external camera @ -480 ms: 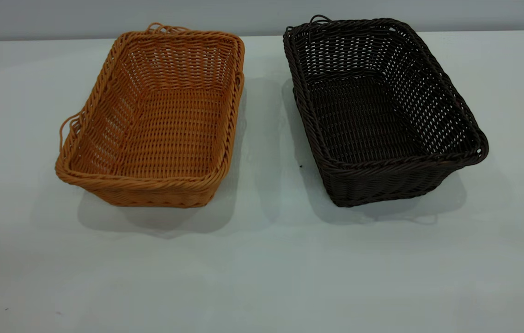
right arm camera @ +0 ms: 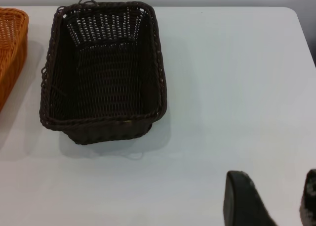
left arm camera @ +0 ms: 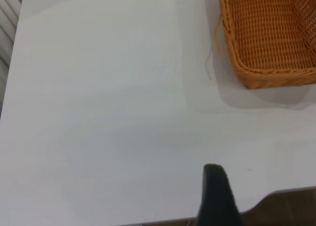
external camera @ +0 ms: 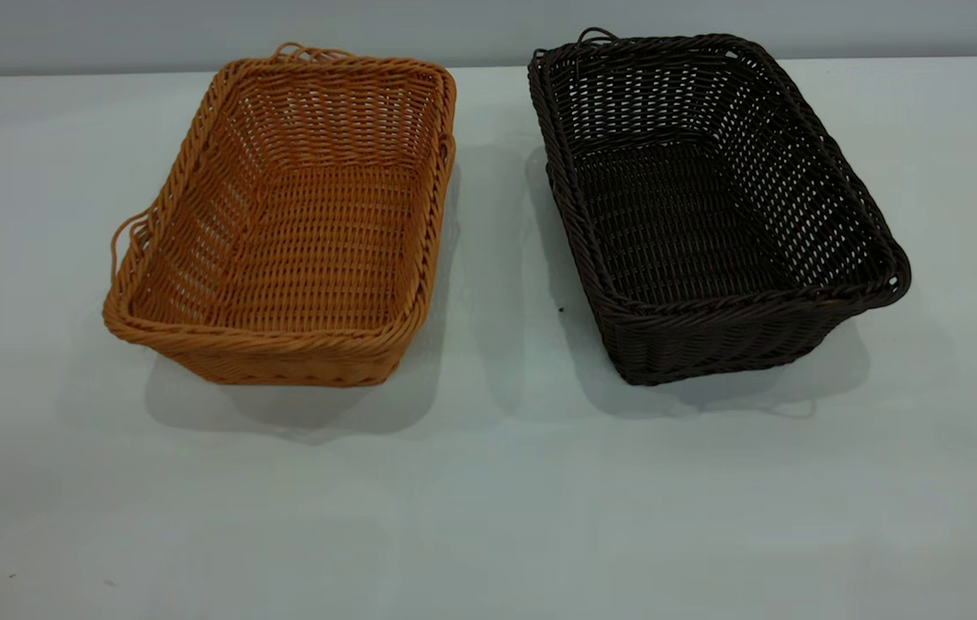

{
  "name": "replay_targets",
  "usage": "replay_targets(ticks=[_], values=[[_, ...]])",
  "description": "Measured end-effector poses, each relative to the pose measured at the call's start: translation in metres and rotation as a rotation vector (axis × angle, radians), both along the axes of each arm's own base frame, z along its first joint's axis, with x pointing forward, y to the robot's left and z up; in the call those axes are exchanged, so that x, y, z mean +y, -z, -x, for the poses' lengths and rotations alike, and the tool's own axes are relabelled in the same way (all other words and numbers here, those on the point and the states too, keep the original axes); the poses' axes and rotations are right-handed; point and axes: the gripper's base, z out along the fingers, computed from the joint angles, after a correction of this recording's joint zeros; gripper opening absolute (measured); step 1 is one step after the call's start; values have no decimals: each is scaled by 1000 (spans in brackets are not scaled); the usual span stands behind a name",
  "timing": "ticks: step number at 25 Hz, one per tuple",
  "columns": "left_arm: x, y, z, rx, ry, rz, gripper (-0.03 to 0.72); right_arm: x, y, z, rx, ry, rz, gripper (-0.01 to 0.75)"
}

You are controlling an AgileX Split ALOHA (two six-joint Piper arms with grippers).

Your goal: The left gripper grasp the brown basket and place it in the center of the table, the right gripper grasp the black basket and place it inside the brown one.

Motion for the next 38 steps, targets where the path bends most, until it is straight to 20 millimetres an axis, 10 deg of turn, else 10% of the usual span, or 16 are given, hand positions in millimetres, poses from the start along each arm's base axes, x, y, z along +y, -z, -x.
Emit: replay_targets(ticks=[38], values=[[0, -1, 0, -4, -5, 6, 453, 5, -1, 0, -1, -39, -42, 249]])
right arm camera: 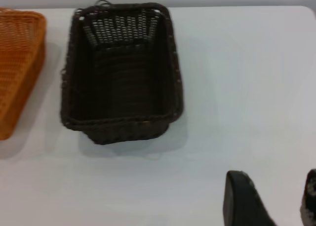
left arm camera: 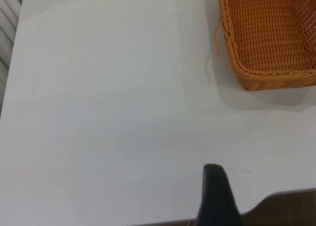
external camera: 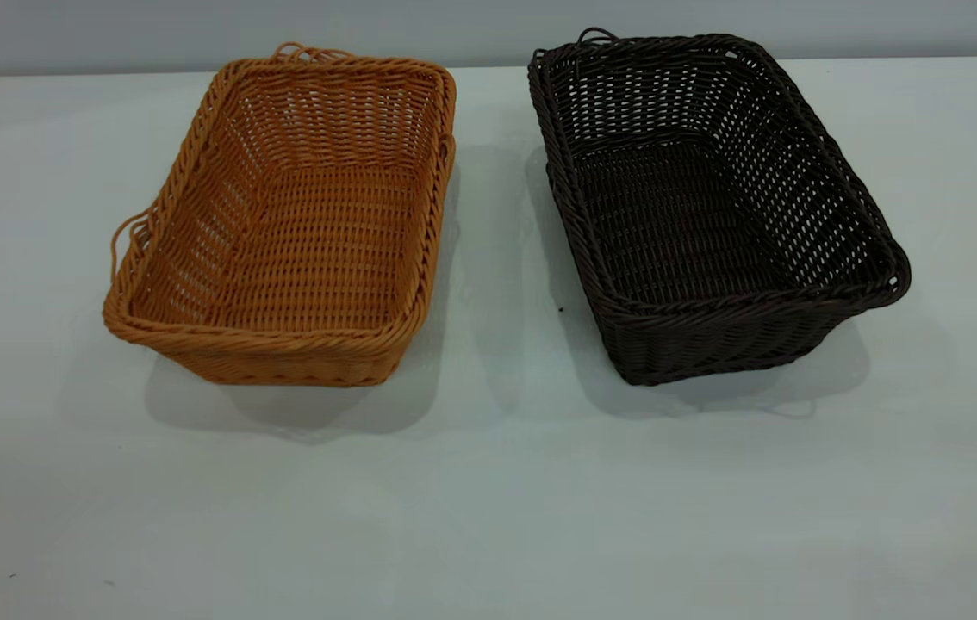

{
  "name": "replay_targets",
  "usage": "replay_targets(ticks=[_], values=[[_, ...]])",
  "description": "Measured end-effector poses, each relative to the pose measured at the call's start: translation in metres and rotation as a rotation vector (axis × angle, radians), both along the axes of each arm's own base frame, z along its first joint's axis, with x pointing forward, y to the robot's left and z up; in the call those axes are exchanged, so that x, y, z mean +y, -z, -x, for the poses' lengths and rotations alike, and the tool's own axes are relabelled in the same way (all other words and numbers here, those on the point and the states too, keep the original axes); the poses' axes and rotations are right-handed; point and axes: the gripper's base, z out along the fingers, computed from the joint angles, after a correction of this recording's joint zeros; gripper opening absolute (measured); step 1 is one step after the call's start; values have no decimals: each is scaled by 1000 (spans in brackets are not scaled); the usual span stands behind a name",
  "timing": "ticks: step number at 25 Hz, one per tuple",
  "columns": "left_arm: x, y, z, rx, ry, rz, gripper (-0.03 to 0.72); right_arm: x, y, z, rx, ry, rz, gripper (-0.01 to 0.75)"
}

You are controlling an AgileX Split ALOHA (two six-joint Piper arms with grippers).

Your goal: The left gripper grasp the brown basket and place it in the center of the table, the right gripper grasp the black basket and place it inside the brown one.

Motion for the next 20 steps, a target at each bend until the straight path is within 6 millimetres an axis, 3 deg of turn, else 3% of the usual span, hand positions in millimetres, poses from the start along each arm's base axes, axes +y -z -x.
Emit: replay_targets(ticks=[2, 5, 8, 10, 14, 20], values=[[0, -4, -3, 18, -14, 18, 453, 2, -3, -3, 14, -29, -2, 284], [0, -15, -17, 89, -23, 25, 453, 8, -8, -16, 89, -76, -31, 395], [-1, -28, -45, 152, -18, 17, 468, 14, -7, -38, 212, -135, -63, 527], [-2, -33, -70, 184, -1, -2, 494, 21, -7, -56, 283, -194, -100, 577], [-4, -32, -120, 234, 44, -37, 547, 34, 3, -101, 424, -302, -196, 590], [-7, -18, -177, 313, 112, -69, 559, 49, 45, -165, 630, -305, -329, 589]])
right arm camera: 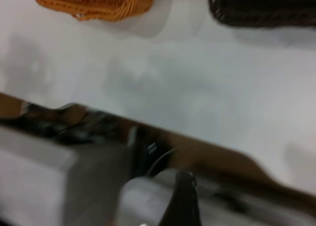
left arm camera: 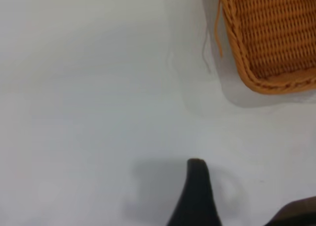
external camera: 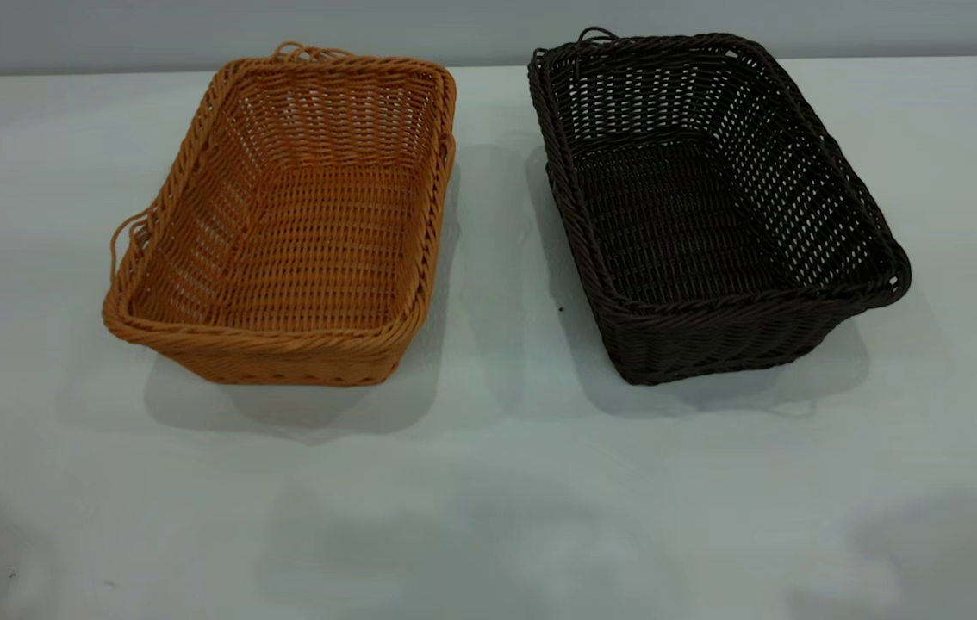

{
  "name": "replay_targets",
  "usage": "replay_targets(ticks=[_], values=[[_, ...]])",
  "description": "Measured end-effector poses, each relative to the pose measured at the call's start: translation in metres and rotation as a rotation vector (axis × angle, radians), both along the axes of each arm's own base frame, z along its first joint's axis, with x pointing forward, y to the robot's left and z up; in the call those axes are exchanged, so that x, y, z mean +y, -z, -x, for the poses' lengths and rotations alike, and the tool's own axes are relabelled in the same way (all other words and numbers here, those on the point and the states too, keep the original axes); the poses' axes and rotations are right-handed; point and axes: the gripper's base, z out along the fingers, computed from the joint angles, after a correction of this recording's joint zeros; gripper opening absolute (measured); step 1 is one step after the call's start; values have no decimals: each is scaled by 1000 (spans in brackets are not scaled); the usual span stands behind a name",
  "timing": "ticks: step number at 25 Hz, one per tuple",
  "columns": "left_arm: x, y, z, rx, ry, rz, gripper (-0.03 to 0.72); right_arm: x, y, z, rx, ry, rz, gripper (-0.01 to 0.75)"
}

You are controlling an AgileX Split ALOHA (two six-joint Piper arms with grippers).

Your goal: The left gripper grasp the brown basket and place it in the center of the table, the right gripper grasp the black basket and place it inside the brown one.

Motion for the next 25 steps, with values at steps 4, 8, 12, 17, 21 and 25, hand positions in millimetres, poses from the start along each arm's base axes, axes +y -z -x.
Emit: replay_targets(ticks=[4, 8, 12, 17, 21, 25], values=[[-1, 12, -27, 15, -1, 1, 560, 31, 37, -23, 180, 20, -65, 587], [-2, 21, -42, 9, -12, 22, 560, 60, 78, -39, 366, 224, -127, 587], [-2, 26, -48, 19, -14, 23, 560, 66, 112, -57, 524, 557, -234, 587], [-2, 25, -49, 4, -14, 23, 560, 71, 136, -84, 624, 773, -258, 584], [-2, 25, -49, 3, -14, 24, 560, 76, 147, -109, 641, 904, -267, 584], [-2, 25, -50, -6, -16, 25, 560, 74, 164, -124, 663, 1057, -243, 584]])
